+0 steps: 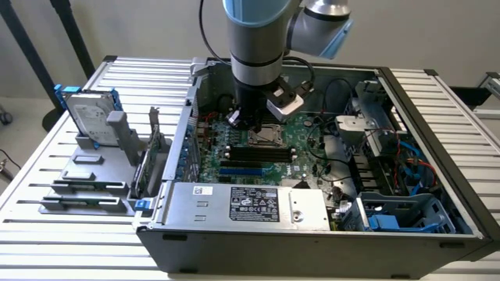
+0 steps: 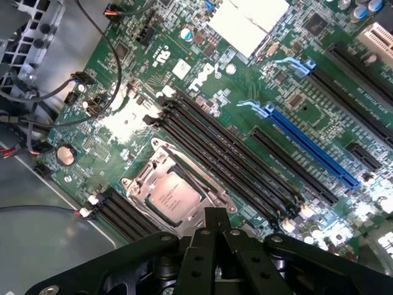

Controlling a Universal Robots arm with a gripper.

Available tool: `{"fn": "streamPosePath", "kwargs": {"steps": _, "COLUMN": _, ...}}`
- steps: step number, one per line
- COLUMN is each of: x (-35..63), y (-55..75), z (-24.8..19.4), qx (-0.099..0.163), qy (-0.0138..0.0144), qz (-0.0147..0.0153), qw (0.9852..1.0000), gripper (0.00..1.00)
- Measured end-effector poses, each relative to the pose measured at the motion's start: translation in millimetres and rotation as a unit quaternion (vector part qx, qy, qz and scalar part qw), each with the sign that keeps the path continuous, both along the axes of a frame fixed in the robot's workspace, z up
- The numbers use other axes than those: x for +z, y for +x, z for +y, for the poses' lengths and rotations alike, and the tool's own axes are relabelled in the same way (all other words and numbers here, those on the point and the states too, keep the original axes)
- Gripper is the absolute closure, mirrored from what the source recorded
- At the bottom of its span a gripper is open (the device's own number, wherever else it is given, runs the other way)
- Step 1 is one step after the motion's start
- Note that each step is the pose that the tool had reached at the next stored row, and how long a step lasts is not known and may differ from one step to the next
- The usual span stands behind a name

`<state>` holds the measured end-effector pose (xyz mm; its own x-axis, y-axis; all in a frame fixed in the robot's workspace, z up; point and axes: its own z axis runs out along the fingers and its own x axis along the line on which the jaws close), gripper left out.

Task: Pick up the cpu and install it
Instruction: 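Install the first cpu locking lever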

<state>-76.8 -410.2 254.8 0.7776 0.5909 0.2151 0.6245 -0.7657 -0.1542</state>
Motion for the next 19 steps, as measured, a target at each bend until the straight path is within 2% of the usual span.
{"fn": "streamPosePath", "kwargs": {"steps": 8, "x": -6.7, "y": -1.1, "z": -0.5, "qx": 0.000, "qy": 0.0000, "qz": 0.0087, "qw": 1.0000, "gripper": 0.89}}
{"fn": "streamPosePath", "kwargs": {"steps": 11, "x": -11.1, "y": -2.8, "z": -0.5, "qx": 0.000, "qy": -0.0001, "qz": 0.0096, "qw": 1.0000, "gripper": 0.89}}
{"fn": "streamPosePath", "kwargs": {"steps": 19, "x": -23.7, "y": -11.9, "z": 0.6, "qx": 0.000, "qy": -0.0001, "qz": 0.0098, "qw": 1.0000, "gripper": 0.89}}
